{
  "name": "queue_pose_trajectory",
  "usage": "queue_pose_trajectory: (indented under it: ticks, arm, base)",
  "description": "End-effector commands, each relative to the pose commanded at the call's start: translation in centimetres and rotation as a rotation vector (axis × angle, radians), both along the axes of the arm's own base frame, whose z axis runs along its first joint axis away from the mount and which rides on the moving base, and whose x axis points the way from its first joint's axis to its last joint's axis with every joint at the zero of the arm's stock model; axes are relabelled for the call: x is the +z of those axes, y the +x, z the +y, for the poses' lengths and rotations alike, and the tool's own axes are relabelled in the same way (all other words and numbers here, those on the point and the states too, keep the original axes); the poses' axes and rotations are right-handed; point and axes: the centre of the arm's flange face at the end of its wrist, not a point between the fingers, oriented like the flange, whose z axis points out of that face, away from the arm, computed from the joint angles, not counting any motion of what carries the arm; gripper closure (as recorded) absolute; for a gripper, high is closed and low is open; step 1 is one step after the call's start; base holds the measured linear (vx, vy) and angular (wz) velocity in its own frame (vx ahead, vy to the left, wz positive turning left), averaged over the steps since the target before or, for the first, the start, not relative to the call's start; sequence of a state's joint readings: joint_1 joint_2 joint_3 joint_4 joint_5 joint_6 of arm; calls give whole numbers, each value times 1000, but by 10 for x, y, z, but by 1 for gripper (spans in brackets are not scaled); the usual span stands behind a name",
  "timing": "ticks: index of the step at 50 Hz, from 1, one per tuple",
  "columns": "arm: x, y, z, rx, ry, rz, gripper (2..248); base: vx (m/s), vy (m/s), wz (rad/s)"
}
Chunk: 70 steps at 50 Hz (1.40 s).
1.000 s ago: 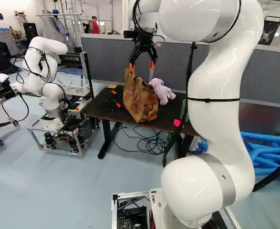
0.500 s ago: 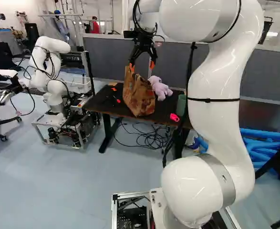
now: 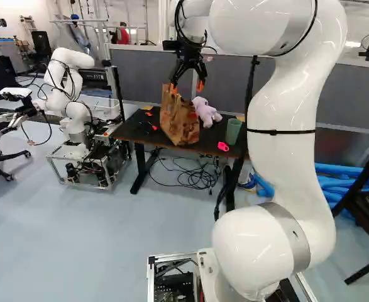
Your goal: Pick up the bag on the ground and place it on the table
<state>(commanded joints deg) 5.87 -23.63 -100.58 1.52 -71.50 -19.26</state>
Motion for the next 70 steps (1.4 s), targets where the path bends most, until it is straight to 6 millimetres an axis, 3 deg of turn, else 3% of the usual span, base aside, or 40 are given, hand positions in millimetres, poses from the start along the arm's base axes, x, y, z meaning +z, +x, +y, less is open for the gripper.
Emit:
queue_pose_trajectory:
  ticks: [31,70]
  arm:
    - [0,0,0,0,0,0,3]
    - [-2,0,0,-2,1,-6,3]
  base:
    - [-163,-28,-115]
    - [0,0,0]
